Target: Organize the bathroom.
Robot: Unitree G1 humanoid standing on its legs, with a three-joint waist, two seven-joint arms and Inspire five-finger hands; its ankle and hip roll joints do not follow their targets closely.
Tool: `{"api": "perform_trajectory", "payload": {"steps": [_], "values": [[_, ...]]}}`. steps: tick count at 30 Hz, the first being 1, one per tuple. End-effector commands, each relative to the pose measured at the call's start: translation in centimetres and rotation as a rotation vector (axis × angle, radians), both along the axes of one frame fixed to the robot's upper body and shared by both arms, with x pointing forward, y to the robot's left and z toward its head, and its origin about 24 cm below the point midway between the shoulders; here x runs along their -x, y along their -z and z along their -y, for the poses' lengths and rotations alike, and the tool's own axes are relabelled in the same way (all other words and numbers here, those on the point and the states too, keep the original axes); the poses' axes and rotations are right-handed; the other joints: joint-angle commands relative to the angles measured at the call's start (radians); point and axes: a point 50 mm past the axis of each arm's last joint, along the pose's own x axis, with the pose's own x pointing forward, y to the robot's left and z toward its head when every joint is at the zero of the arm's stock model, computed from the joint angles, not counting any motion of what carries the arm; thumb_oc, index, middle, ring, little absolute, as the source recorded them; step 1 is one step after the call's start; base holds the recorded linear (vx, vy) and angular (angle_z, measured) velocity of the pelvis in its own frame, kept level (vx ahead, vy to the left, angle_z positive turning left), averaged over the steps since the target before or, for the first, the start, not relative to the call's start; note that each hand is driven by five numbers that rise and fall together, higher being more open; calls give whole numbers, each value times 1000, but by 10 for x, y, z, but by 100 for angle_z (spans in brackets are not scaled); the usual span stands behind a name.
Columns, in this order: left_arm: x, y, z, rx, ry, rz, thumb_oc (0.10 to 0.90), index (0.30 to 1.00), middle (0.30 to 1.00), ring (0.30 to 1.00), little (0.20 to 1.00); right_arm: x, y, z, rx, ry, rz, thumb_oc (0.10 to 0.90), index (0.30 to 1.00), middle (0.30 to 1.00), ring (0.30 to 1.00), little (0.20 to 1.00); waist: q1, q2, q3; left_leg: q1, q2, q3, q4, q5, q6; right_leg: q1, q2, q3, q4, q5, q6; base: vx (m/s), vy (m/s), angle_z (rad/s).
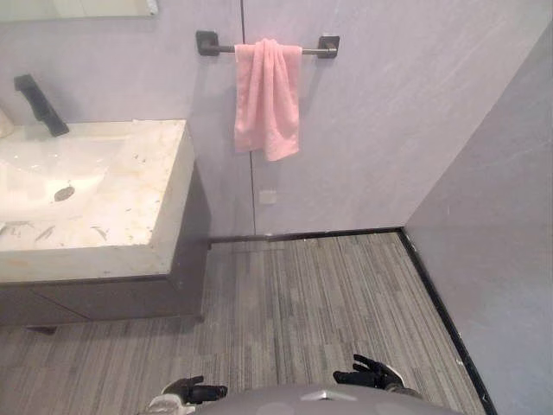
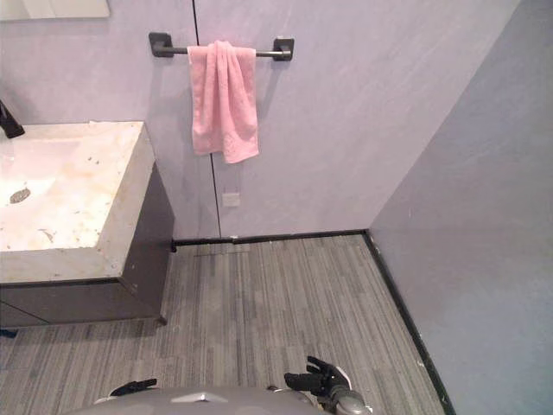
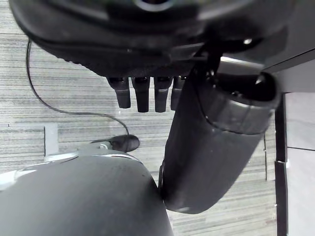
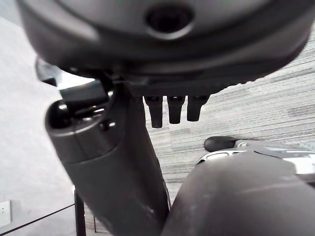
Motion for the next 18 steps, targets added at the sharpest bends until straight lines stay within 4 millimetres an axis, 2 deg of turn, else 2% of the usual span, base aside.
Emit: {"api": "perform_trajectory", "payload": {"steps": [1,18], "values": [[-10,1,11,42,46,24,800,900,900,900,900,-26,-8,13,42,-4,79,800,900,900,900,900,-3,61,35,7,2,91,29,-87,-17,-24,32,-64,83,-136,62,0,0,0],[-11,1,11,46,38,32,800,900,900,900,900,-28,-9,12,40,-9,91,800,900,900,900,900,-2,63,38,2,1,93,29,-86,-19,-26,32,-63,80,-135,63,0,0,0]]}}
